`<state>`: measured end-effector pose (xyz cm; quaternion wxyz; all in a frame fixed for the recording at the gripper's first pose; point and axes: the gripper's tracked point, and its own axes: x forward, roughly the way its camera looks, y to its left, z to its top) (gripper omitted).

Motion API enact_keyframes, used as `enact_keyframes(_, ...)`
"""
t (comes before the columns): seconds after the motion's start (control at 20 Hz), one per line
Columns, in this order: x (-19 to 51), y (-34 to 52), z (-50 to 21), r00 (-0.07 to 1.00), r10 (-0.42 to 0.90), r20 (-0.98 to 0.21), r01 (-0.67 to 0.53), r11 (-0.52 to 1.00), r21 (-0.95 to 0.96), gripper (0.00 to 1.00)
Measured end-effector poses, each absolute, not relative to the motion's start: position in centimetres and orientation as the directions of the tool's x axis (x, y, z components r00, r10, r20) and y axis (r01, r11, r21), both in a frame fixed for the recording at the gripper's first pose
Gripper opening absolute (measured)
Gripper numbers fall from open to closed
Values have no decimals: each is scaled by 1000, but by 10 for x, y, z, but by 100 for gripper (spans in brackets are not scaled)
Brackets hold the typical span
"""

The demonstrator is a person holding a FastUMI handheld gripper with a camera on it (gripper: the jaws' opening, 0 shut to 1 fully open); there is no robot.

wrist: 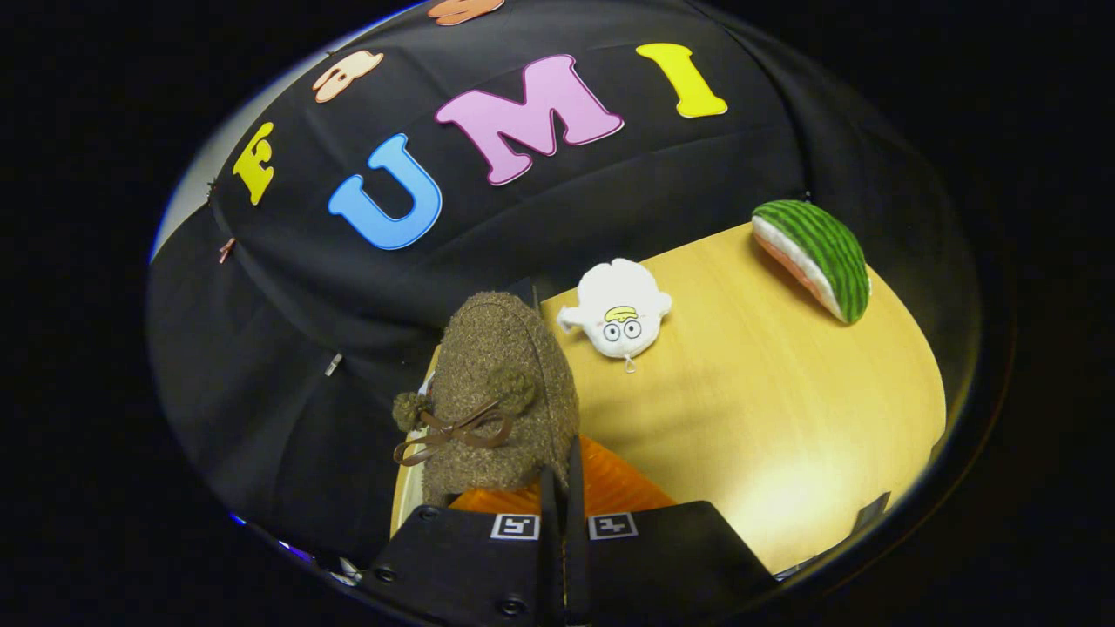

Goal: Open the storage box then place both shoes into the box .Put the left shoe in first, then the right shoe, with the right side of both shoes facing outward in a uniform manner.

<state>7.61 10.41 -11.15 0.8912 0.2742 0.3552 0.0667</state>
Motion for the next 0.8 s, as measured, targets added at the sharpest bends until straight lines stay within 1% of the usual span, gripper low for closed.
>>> enact_keyframes(0.15, 77, 136, -118, 737, 298, -607, 116, 829, 548, 6)
enact_keyframes(0.4, 61, 193, -141, 691, 331, -643, 145, 807, 572, 6)
enact_keyframes(0.7, 50, 221, -192, 635, 269, -724, 204, 846, 493, 6)
enact_keyframes(0.8, 51, 229, -195, 643, 275, -715, 187, 848, 496, 6)
